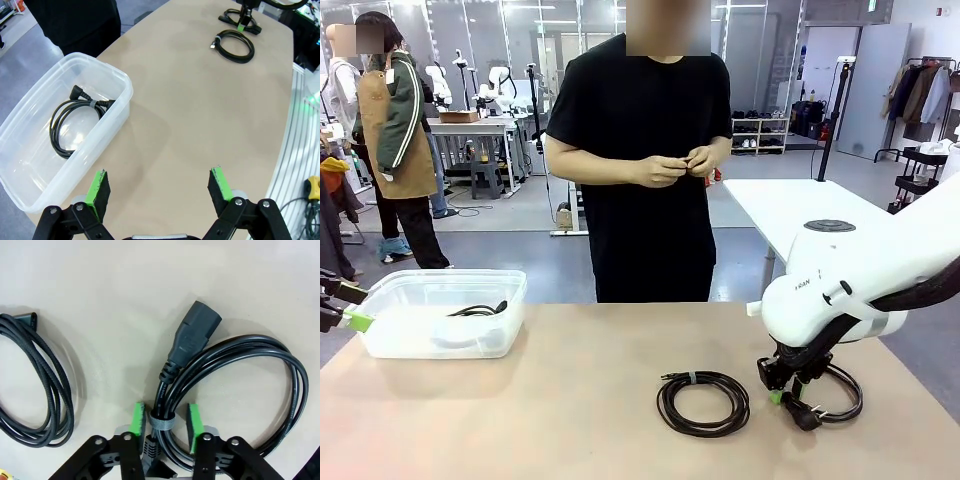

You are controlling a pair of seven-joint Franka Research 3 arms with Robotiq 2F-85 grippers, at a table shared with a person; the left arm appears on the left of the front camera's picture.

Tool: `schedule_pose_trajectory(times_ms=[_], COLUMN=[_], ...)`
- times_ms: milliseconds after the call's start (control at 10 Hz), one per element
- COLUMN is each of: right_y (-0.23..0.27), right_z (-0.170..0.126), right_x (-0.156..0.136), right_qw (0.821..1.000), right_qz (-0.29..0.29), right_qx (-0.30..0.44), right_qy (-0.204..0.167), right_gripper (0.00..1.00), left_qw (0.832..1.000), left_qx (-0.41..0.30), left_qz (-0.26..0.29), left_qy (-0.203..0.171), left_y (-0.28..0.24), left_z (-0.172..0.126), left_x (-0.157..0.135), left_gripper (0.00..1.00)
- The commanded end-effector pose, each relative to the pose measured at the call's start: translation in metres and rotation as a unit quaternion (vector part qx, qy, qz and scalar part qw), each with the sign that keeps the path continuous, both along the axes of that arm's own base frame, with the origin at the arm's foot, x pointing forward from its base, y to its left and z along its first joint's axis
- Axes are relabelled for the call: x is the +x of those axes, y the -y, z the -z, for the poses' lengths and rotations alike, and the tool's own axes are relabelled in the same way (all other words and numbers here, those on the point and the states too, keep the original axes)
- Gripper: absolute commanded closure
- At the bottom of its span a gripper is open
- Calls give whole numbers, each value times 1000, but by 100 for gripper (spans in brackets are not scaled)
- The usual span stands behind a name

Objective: Organize and store the cables.
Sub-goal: Place the Power Cable into the Organizing box.

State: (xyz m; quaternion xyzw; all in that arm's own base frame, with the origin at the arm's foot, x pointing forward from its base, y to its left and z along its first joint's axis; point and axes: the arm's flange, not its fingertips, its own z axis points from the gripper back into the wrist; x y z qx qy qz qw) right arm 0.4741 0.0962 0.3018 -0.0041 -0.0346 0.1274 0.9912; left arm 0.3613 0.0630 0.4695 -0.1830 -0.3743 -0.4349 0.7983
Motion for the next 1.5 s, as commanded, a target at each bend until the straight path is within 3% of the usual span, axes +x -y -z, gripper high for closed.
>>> schedule_pose_trajectory(times_ms=[0, 500, 600, 700, 1200, 1300, 1400], right_y=[-7, -2, 3, -2, -2, 0, -1], right_z=[0, -7, -8, -3, -3, -4, -37], right_x=[-5, -5, -6, -1, -1, -1, -4], right_qw=[1000, 1000, 1000, 1000, 1000, 1000, 999], right_qz=[6, 22, 25, 1, 1, 4, -8], right_qx=[-20, -9, 2, -2, -2, -1, -18], right_qy=[0, 8, -2, 1, 1, 0, 30], right_gripper=[97, 100, 93, 93, 93, 82, 82], left_qw=[1000, 1000, 1000, 1000, 1000, 1000, 1000], left_qx=[-5, -5, -5, -5, -5, -5, -5], left_qz=[0, 0, 0, 0, 0, 0, 0], left_qy=[-10, -10, -10, -10, -10, -10, -10], left_y=[1, 1, 1, 1, 1, 1, 1], left_z=[-3, -3, -3, -3, -3, -3, -3], left_x=[1, 1, 1, 1, 1, 1, 1], left_gripper=[0, 0, 0, 0, 0, 0, 0])
